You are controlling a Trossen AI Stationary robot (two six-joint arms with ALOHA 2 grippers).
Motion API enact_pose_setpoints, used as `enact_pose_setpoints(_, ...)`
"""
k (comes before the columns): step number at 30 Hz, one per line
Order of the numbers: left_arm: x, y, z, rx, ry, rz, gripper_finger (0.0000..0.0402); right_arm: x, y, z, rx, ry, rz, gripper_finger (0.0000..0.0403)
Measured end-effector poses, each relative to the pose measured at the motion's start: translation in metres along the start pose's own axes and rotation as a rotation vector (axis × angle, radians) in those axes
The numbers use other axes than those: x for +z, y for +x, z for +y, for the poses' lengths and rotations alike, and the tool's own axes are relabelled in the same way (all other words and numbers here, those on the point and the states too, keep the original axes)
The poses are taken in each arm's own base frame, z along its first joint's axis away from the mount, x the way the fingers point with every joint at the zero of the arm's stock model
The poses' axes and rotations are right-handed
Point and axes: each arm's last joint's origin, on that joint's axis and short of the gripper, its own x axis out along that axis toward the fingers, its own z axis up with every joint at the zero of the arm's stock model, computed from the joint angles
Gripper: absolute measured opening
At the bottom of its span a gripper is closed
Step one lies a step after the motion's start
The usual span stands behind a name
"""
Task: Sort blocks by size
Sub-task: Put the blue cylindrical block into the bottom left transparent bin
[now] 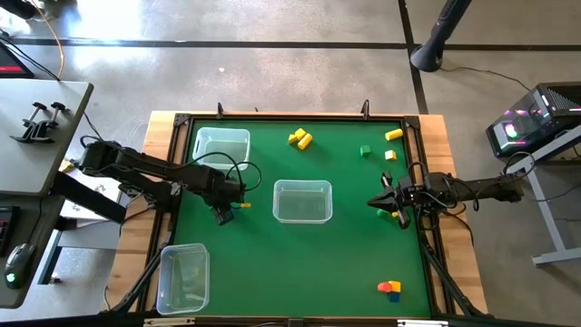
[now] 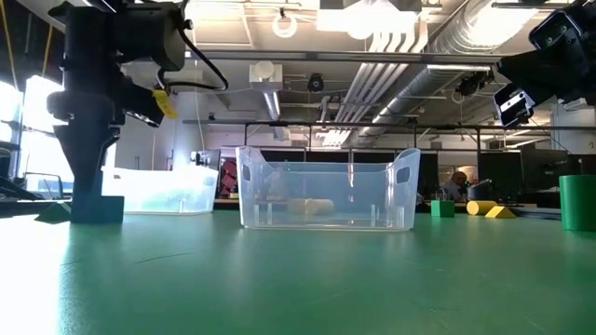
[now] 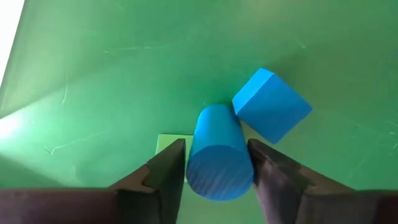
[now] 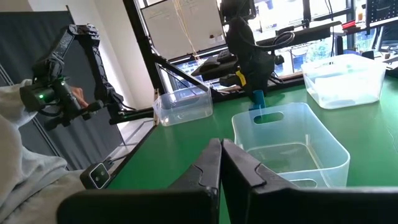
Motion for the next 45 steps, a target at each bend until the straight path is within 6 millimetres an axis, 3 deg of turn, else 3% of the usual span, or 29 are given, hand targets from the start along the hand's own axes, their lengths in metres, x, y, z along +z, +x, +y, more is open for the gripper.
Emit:
enact_pose_setpoints(6, 0.001, -0.010, -0.001, 0.007, 0.007, 0.010, 0.0098, 0.000, 0.000, 0.000, 0.000, 0.000, 0.000, 0.0000)
enact_pose_setpoints(13, 0.000, -0.076, -0.026, -0.011, 0.087, -0.011, 0.0096, 0.000, 0.000, 0.000, 0.000, 0.000, 0.000, 0.0000)
enact_pose_setpoints(18, -0.027, -0.129, -0.061, -0.160, 0.228, -0.008, 0.0096, 0.000, 0.000, 0.000, 0.000, 0.000, 0.000, 0.0000)
enact_pose_setpoints(23, -0.073, -0.154, -0.093, -0.272, 0.189, 0.016, 0.0096, 0.000, 0.000, 0.000, 0.000, 0.000, 0.000, 0.0000)
enact_pose_setpoints(28, -0.120, -0.146, -0.112, -0.259, 0.079, 0.084, 0.0096, 0.000, 0.000, 0.000, 0.000, 0.000, 0.000, 0.0000)
enact_pose_setpoints(32, -0.141, -0.126, -0.121, -0.229, 0.022, 0.134, 0.0096, 0.000, 0.000, 0.000, 0.000, 0.000, 0.000, 0.0000)
enact_pose_setpoints(39, -0.142, -0.081, -0.134, -0.331, 0.031, 0.138, 0.0096, 0.000, 0.000, 0.000, -0.001, 0.000, 0.000, 0.0000)
enact_pose_setpoints(45, -0.139, -0.048, -0.134, -0.218, 0.115, 0.127, 0.0106, 0.000, 0.000, 0.000, 0.000, 0.000, 0.000, 0.0000)
